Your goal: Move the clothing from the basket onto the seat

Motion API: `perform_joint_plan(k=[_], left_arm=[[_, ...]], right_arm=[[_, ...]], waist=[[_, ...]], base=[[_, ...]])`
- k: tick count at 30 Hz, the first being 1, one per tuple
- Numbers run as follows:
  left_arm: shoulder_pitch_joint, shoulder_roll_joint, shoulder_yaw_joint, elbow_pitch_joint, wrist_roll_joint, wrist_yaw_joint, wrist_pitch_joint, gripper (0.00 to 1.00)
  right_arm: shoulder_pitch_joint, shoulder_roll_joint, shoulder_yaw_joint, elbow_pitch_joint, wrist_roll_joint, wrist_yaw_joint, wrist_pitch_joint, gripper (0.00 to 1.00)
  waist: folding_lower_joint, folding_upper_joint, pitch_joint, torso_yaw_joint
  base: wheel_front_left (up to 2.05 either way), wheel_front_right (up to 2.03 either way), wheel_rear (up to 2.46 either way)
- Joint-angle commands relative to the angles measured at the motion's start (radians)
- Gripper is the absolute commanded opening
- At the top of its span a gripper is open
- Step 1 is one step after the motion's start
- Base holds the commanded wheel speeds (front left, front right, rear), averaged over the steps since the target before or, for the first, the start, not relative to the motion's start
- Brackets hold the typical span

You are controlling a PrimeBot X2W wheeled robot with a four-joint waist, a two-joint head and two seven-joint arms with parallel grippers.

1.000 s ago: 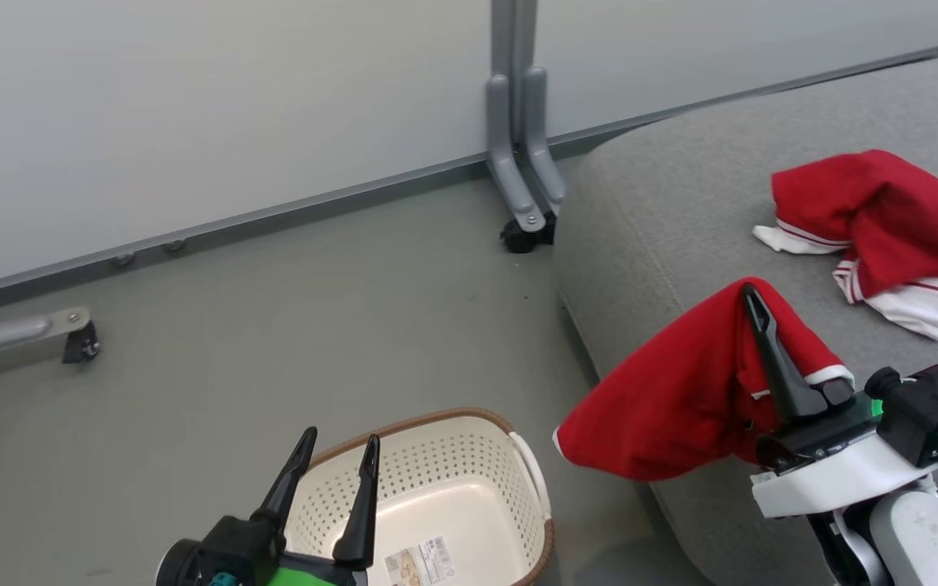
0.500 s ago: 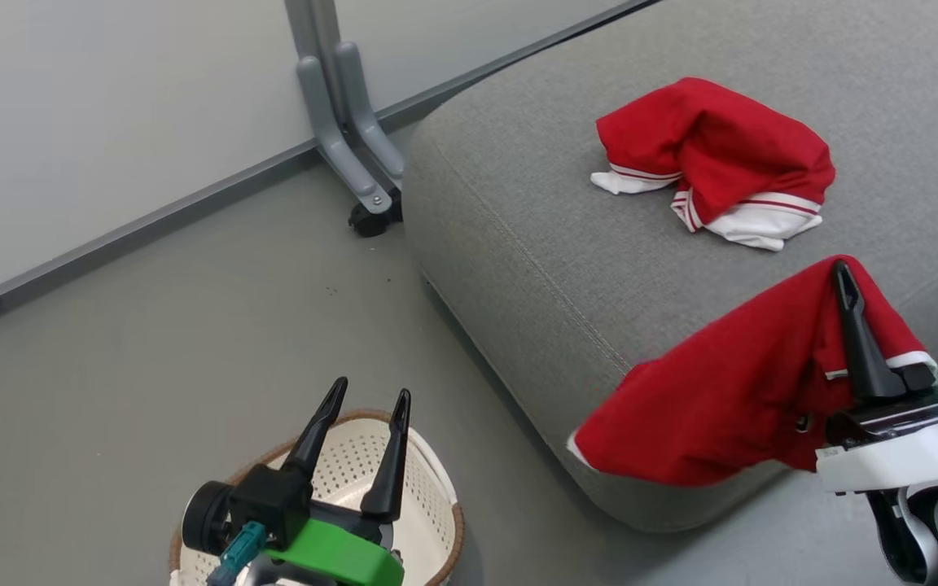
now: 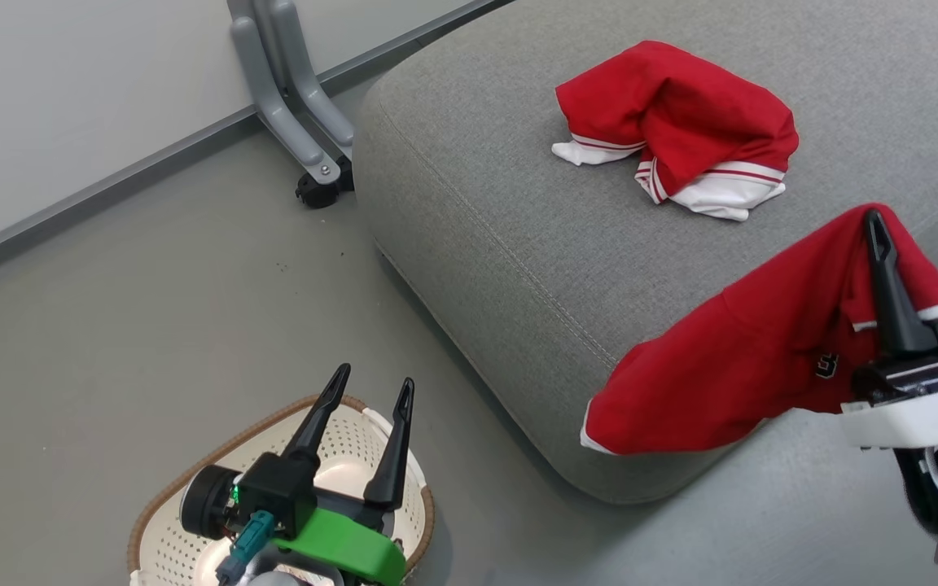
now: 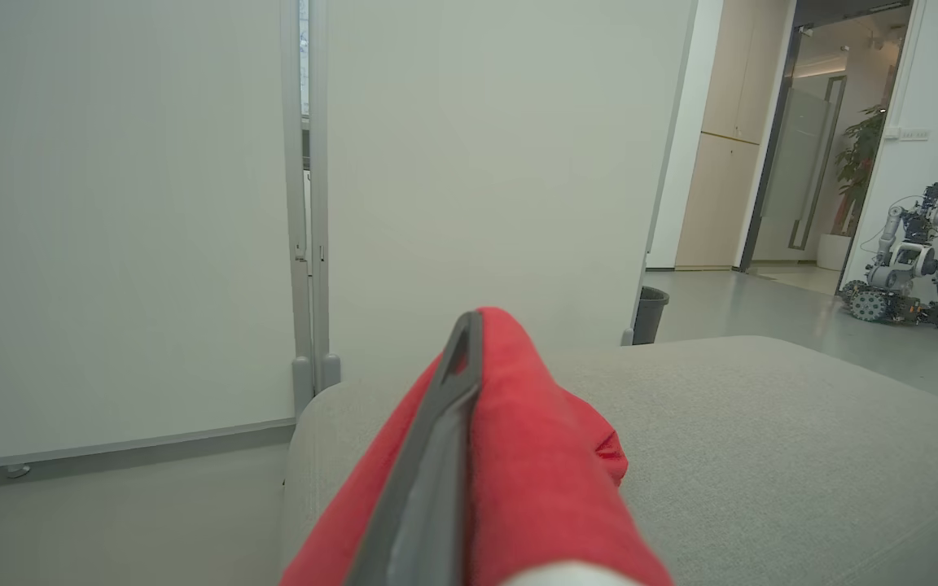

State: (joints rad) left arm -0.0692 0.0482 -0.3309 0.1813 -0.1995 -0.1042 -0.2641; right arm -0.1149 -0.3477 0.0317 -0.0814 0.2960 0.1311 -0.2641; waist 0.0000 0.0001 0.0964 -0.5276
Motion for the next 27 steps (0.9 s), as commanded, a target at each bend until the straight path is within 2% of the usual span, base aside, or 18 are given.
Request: perform_joint_plan(k=[1, 6, 15, 27], left_arm=[[0.000, 0.004, -0.002, -0.013, 0.012, 0.008, 0.000, 1.00], [-0.049, 0.004, -0.036, -0.055, 0.060, 0.019, 0.000, 1.00], [-0.156, 0.005, -0.106, -0.091, 0.126, 0.040, 0.000, 1.00], [-0.286, 0.005, -0.172, -0.068, 0.185, 0.082, 0.000, 1.00]], right_arm=[[-0.038, -0.018, 0.006, 0.005, -0.005, -0.001, 0.000, 0.00], [-0.169, -0.091, 0.040, 0.058, -0.014, -0.001, 0.000, 0.00], [-0.416, -0.188, 0.012, 0.145, -0.008, -0.001, 0.000, 0.00], [-0.712, -0.261, -0.061, 0.241, 0.076, -0.001, 0.000, 0.00]], waist=[[0.0000, -0.0001, 0.016, -0.004], [0.0000, -0.0001, 0.080, 0.017], [0.0000, -0.0001, 0.201, 0.103], [0.0000, -0.0001, 0.398, 0.200]], base=[[0.00, 0.00, 0.00], [0.00, 0.00, 0.00], [0.00, 0.00, 0.00], [0.00, 0.00, 0.00]])
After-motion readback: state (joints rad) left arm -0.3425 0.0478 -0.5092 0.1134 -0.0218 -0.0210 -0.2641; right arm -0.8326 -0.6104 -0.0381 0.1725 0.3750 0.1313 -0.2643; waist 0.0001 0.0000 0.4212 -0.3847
